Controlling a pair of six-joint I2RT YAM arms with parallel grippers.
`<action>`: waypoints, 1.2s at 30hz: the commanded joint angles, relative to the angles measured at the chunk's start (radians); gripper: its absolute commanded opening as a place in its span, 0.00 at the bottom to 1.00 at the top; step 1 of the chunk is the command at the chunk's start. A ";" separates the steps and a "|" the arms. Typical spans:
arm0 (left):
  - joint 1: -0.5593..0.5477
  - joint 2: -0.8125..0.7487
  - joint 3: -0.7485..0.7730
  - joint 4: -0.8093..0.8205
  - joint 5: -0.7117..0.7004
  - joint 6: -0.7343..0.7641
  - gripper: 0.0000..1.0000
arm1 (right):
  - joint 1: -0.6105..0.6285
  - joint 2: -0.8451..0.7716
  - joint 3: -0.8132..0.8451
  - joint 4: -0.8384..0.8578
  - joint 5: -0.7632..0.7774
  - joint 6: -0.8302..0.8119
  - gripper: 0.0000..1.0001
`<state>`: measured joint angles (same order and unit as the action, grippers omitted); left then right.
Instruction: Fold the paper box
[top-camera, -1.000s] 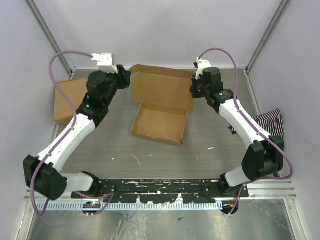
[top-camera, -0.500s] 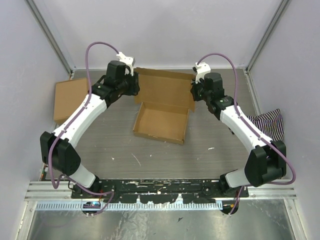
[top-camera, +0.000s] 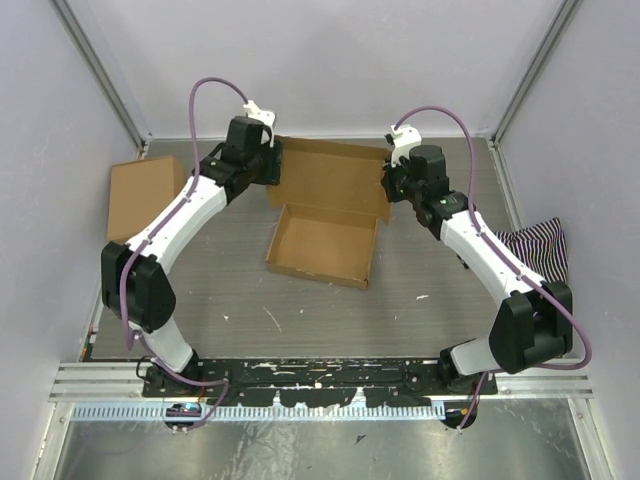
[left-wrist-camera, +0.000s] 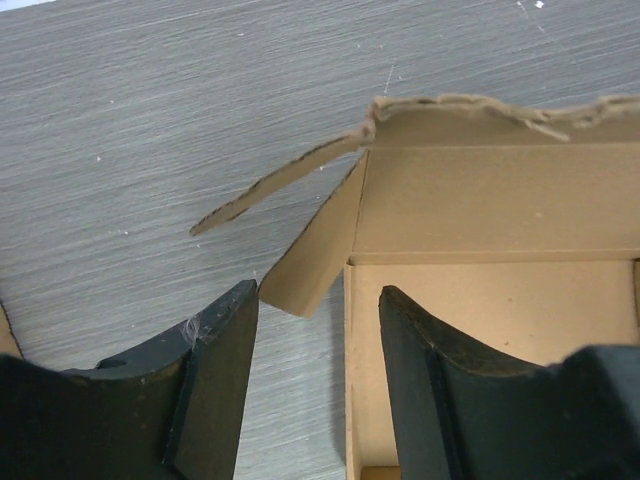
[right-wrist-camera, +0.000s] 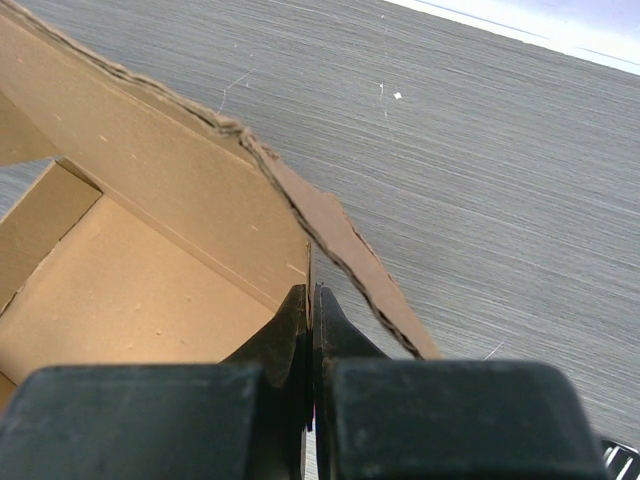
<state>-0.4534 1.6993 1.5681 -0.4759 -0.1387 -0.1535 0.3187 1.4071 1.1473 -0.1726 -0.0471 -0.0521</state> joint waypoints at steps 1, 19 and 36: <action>0.004 0.019 0.062 0.027 -0.044 0.037 0.58 | 0.005 -0.028 0.046 0.024 -0.016 -0.024 0.01; 0.007 0.057 0.113 -0.040 0.082 0.043 0.02 | 0.005 0.057 0.193 -0.149 -0.059 0.033 0.05; 0.005 -0.162 -0.147 0.159 0.098 -0.066 0.00 | 0.004 0.162 0.401 -0.433 0.013 0.111 0.16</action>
<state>-0.4477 1.6123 1.4708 -0.4088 -0.0719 -0.1749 0.3187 1.5387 1.4815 -0.5541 -0.0395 0.0269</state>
